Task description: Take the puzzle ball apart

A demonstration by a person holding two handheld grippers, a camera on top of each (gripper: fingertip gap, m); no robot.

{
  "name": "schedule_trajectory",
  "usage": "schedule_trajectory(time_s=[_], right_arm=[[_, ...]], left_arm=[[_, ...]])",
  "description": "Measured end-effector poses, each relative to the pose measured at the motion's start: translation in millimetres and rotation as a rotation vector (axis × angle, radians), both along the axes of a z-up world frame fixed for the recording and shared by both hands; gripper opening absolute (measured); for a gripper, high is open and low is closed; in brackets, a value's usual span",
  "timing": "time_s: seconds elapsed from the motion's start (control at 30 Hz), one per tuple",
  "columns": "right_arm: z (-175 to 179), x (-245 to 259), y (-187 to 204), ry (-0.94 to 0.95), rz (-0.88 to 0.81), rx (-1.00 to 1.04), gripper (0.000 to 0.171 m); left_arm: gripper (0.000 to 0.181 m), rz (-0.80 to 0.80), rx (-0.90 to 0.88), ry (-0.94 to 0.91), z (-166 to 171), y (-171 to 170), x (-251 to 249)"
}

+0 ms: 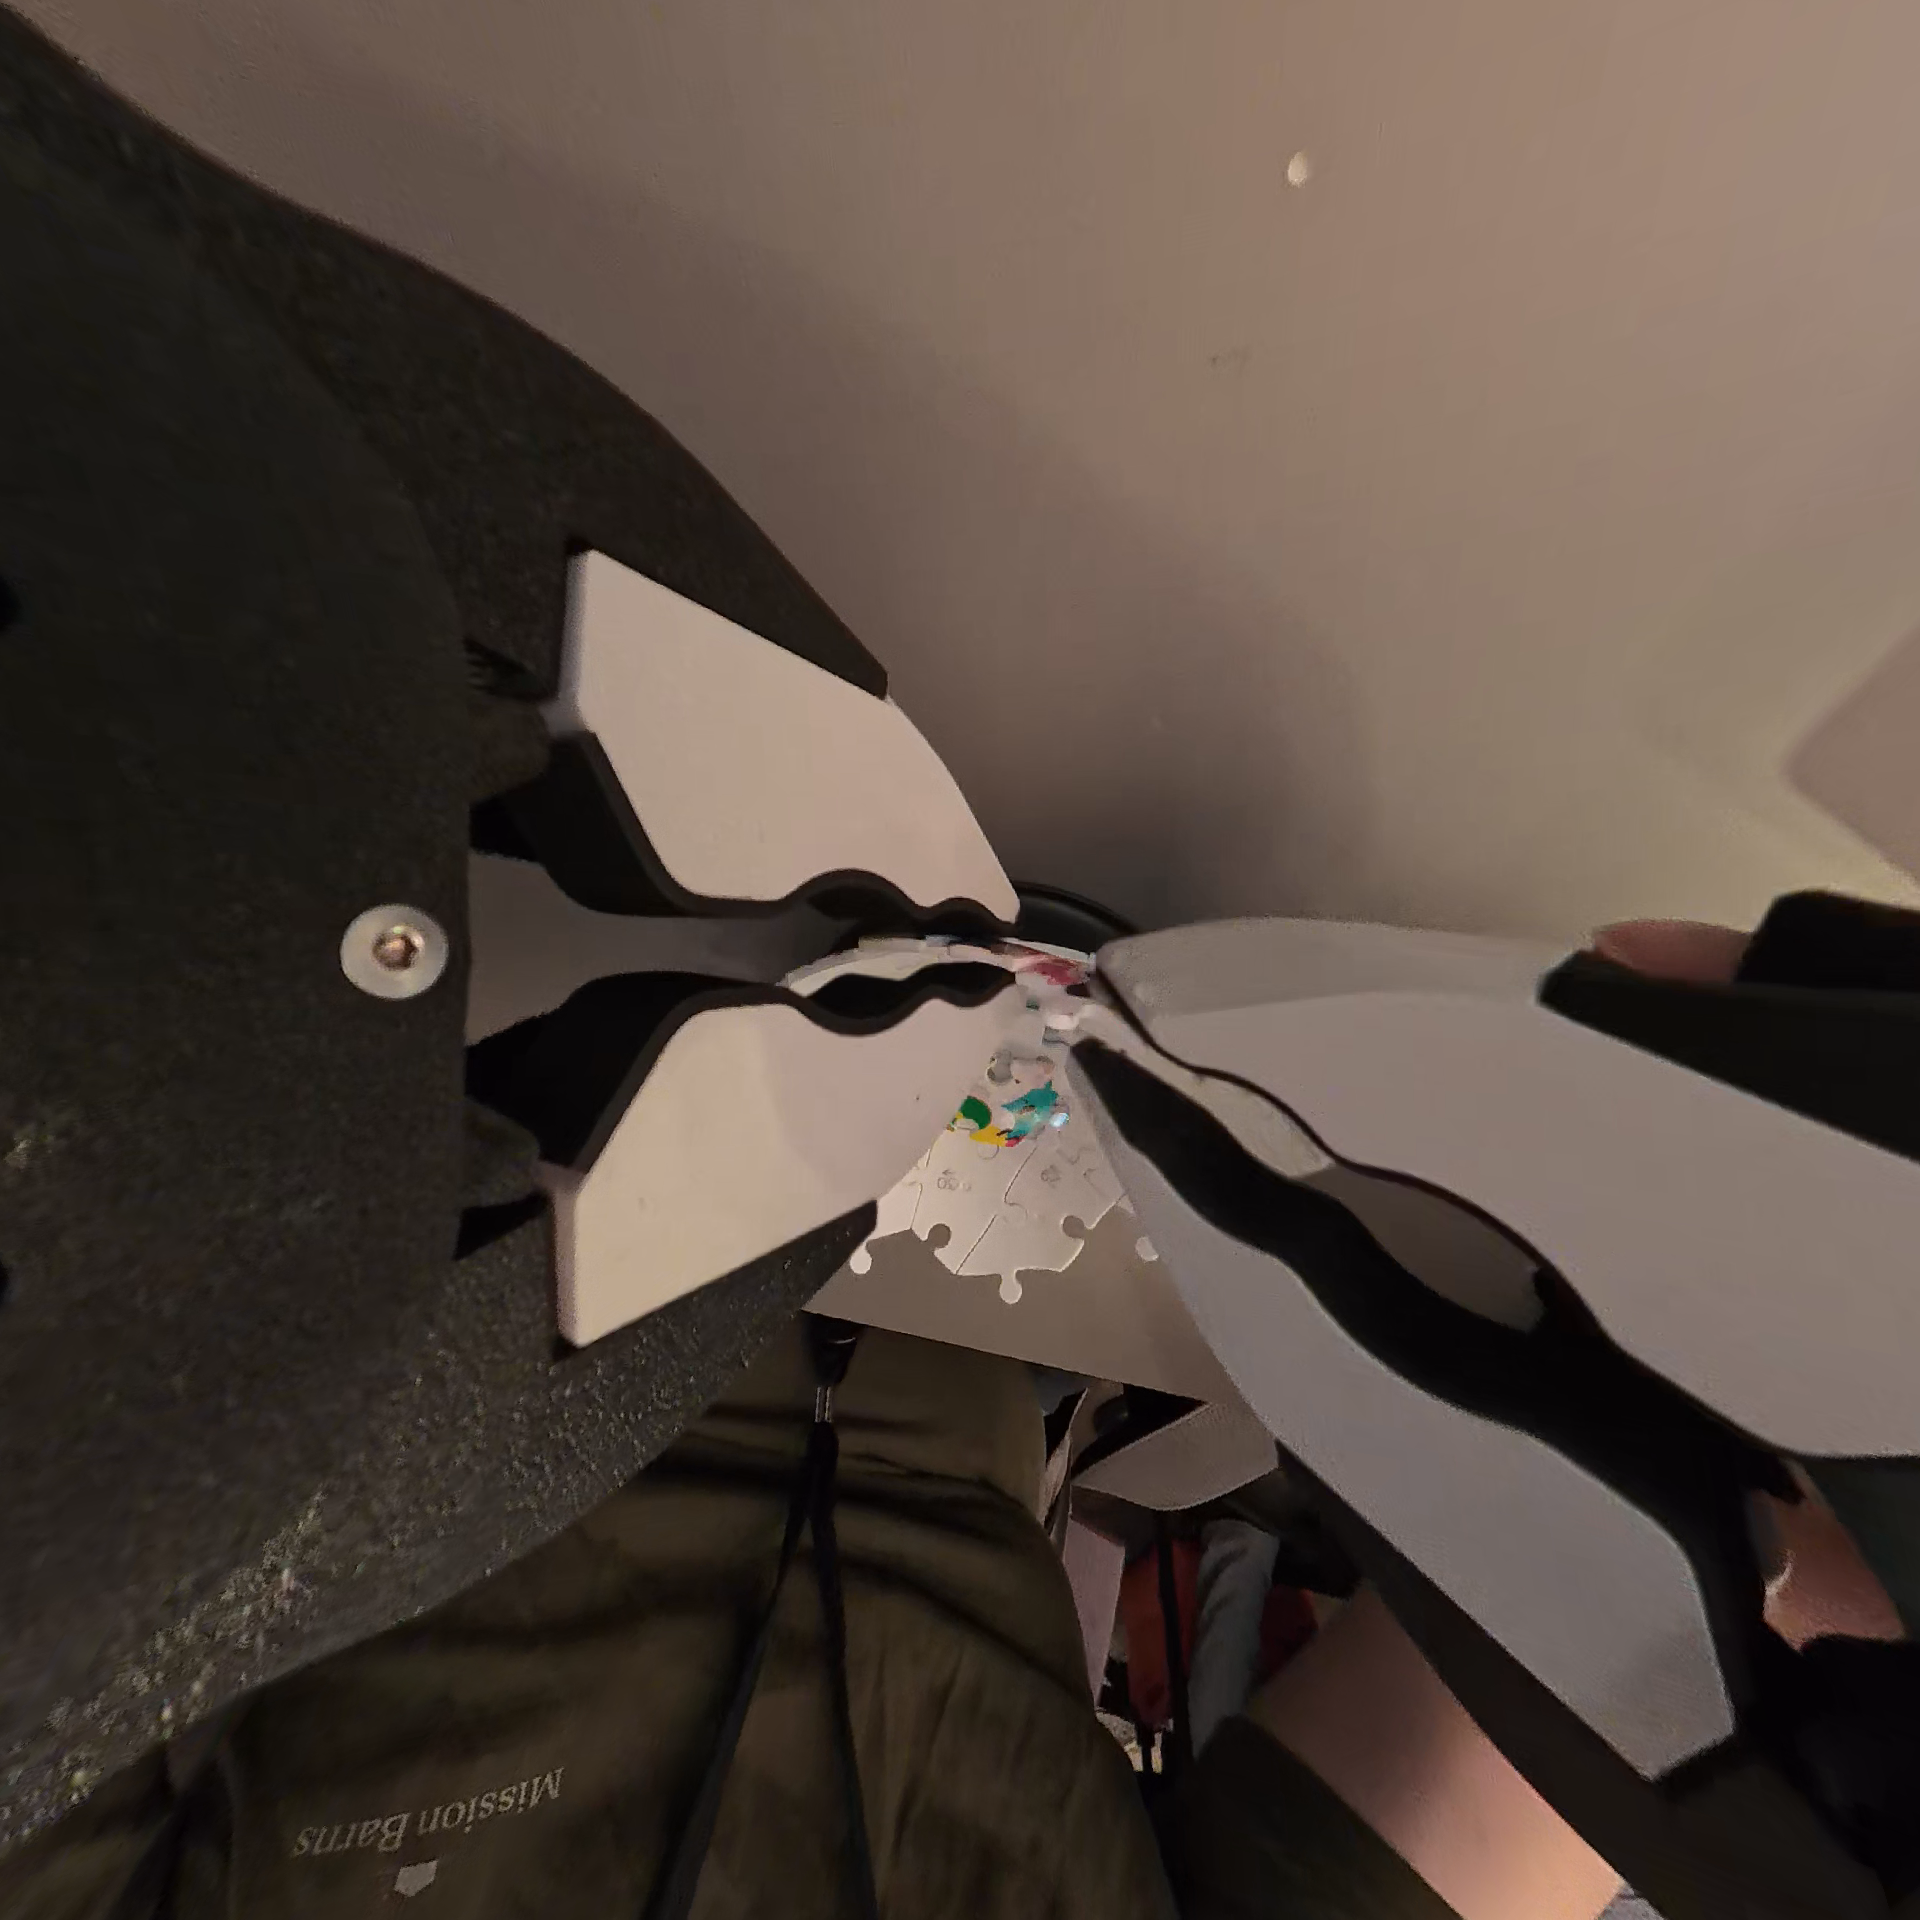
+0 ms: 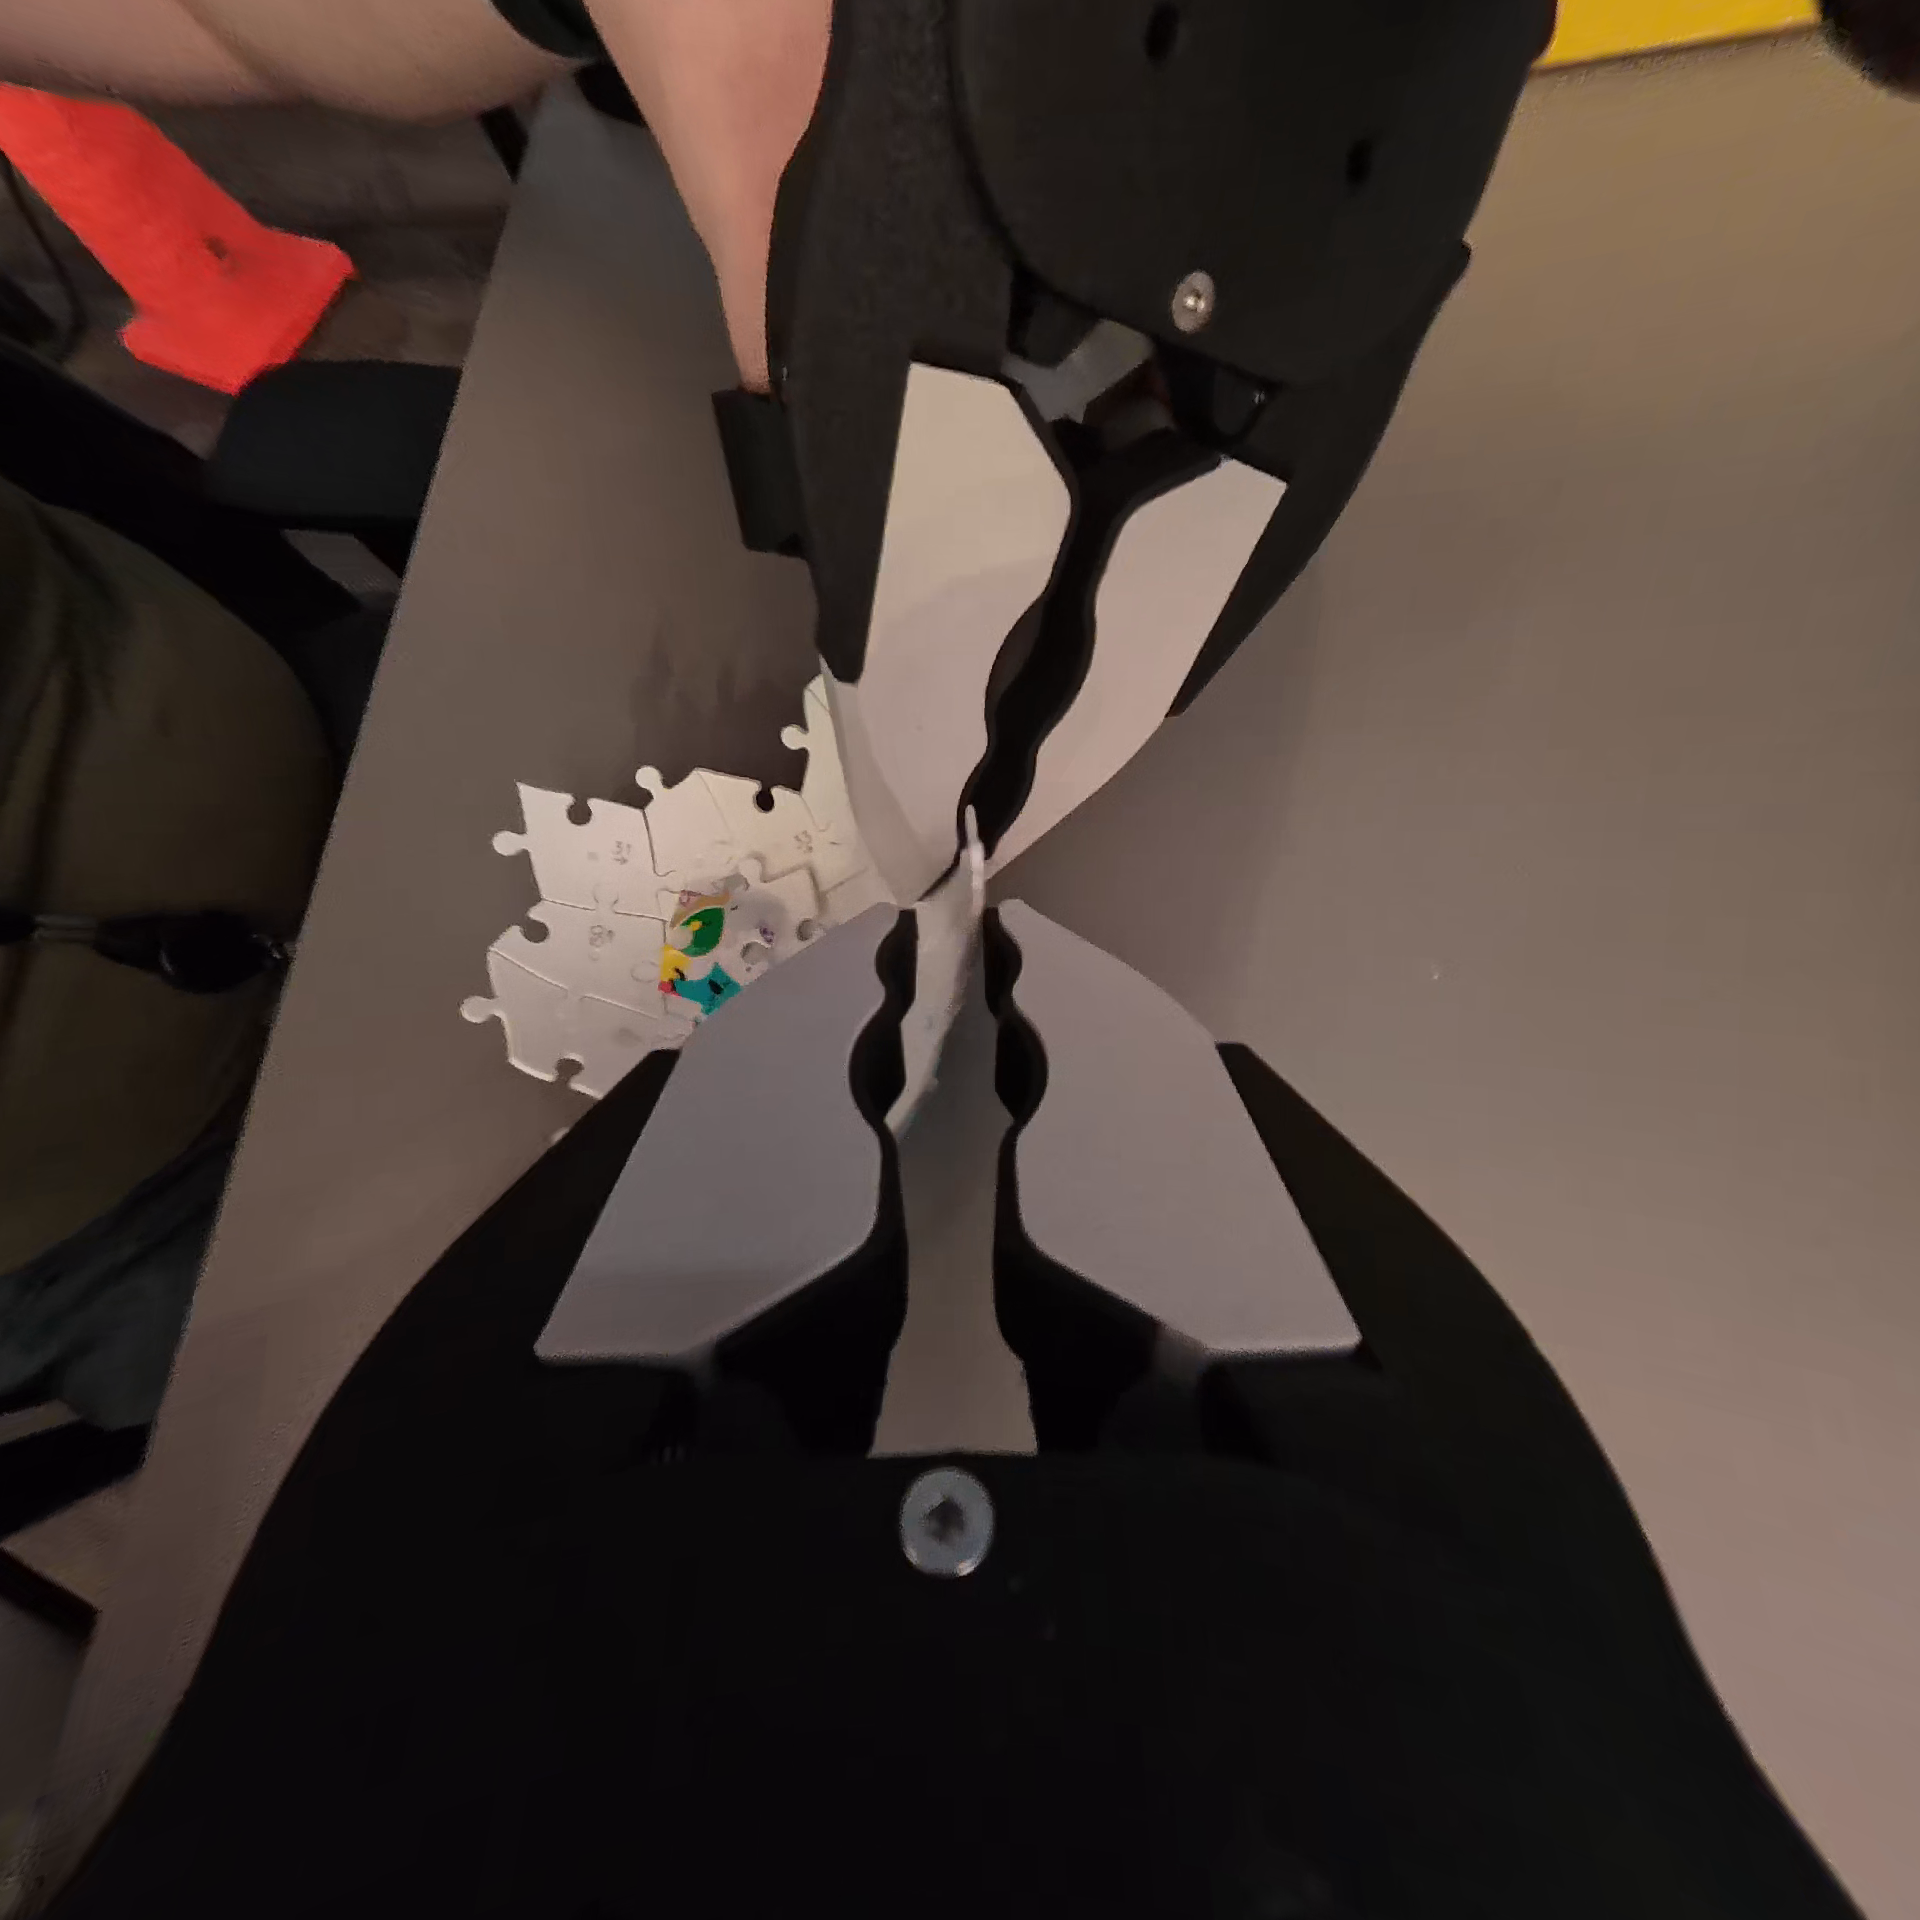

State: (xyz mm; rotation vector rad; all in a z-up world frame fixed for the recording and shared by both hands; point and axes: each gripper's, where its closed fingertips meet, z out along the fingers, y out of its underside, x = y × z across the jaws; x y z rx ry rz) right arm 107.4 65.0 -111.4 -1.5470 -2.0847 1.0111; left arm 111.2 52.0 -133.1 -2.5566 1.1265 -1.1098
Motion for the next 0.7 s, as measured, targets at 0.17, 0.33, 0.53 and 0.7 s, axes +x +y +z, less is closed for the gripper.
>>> schedule_trajectory(time_s=[0.17,0.33,0.53,0.7], right_arm=[[-3.9,-1.3,4.7,-0.013,0.042,0.064,0.005],[-5.3,-1.7,6.4,-0.027,0.032,0.037,0.004],[-8.5,-0.8,8.2,-0.094,0.013,0.001,0.003],[-4.9,0.6,9.2,-0.177,-0.102,-0.121,0.003]], left_arm=[[0.004,-0.004,0.013,-0.006,0.6,2.4,-2.2],[0.003,-0.017,0.024,-0.007,-1.5,4.6,-2.2],[0.003,-0.025,0.012,0.008,-4.6,5.5,0.4],[0.003,0.003,-0.010,-0.020,-1.3,6.6,2.5]])
